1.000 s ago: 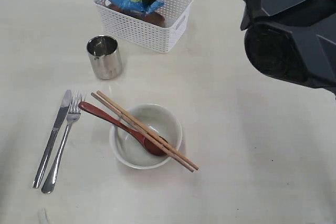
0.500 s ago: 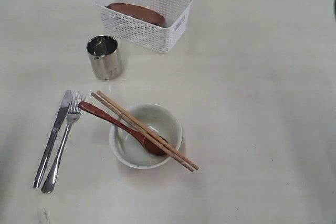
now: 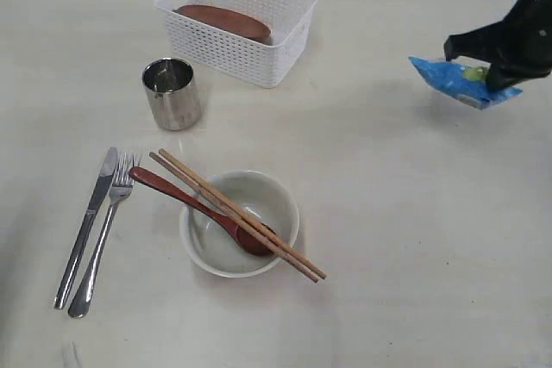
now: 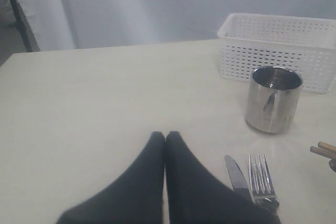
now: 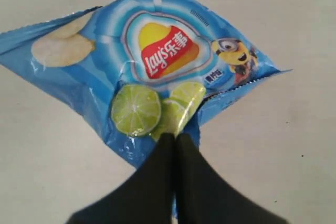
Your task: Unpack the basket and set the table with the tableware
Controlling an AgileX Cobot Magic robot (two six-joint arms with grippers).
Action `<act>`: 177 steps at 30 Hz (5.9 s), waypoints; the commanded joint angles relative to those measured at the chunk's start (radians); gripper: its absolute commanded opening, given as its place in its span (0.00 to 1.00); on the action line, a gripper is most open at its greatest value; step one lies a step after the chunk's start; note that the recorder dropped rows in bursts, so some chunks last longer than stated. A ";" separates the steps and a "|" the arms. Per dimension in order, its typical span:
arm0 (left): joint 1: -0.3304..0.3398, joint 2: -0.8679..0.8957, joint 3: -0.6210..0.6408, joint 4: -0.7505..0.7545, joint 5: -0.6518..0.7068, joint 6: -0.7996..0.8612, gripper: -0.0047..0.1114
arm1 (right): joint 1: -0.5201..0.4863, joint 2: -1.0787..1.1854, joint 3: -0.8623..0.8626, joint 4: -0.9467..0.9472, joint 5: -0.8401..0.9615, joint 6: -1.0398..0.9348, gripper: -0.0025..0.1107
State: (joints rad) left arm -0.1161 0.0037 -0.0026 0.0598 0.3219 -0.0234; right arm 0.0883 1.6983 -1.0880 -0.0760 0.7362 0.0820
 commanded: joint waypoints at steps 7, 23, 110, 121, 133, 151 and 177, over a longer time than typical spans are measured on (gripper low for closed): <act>0.002 -0.004 0.003 -0.008 -0.002 0.001 0.04 | -0.003 -0.021 0.003 0.076 -0.044 -0.064 0.51; 0.002 -0.004 0.003 -0.008 -0.002 0.001 0.04 | 0.213 0.210 -0.513 0.437 0.127 -0.109 0.48; 0.002 -0.004 0.003 -0.008 -0.002 0.001 0.04 | 0.146 0.565 -1.023 -0.031 0.485 -0.128 0.02; 0.002 -0.004 0.003 -0.008 -0.002 0.001 0.04 | 0.146 0.576 -1.012 -0.007 0.485 -0.155 0.36; 0.002 -0.004 0.003 -0.008 -0.002 0.001 0.04 | 0.146 0.578 -1.097 0.531 0.485 -0.220 0.43; 0.002 -0.004 0.003 -0.008 -0.002 0.001 0.04 | 0.144 0.619 -0.900 0.217 0.485 -0.138 0.43; 0.002 -0.004 0.003 -0.008 -0.002 0.001 0.04 | 0.069 0.727 -0.900 0.740 0.485 -0.315 0.43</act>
State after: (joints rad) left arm -0.1161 0.0037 -0.0026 0.0598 0.3219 -0.0234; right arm 0.1649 2.4108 -1.9922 0.5852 1.2253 -0.1926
